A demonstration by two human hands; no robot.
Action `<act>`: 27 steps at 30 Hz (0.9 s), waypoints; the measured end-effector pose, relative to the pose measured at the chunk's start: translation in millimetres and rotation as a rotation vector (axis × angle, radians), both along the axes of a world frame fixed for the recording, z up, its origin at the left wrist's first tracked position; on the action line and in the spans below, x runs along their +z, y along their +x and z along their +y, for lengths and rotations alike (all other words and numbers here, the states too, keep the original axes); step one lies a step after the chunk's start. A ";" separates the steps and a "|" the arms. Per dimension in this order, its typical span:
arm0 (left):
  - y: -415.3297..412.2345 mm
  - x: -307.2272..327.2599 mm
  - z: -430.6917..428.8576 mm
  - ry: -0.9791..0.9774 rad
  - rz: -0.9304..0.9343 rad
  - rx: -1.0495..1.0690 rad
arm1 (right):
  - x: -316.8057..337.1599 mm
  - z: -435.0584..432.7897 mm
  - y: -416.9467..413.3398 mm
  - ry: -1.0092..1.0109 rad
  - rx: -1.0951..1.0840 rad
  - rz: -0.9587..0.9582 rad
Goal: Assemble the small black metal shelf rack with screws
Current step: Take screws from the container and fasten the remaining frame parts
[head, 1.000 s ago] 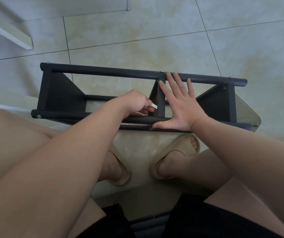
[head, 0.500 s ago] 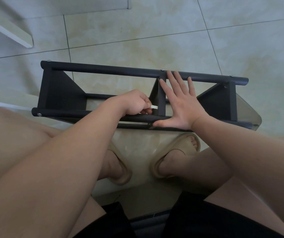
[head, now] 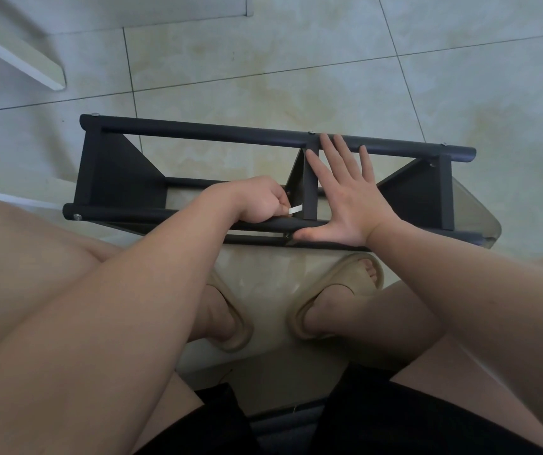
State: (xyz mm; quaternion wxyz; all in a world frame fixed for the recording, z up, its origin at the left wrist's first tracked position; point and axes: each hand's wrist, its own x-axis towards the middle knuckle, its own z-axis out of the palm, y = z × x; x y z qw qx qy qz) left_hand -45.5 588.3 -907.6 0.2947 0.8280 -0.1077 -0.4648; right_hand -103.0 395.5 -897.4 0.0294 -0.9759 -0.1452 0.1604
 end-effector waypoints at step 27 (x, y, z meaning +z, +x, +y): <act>-2.9 -2.5 -22.4 -0.188 0.012 0.556 | -1.5 -1.1 3.4 0.012 0.003 -0.004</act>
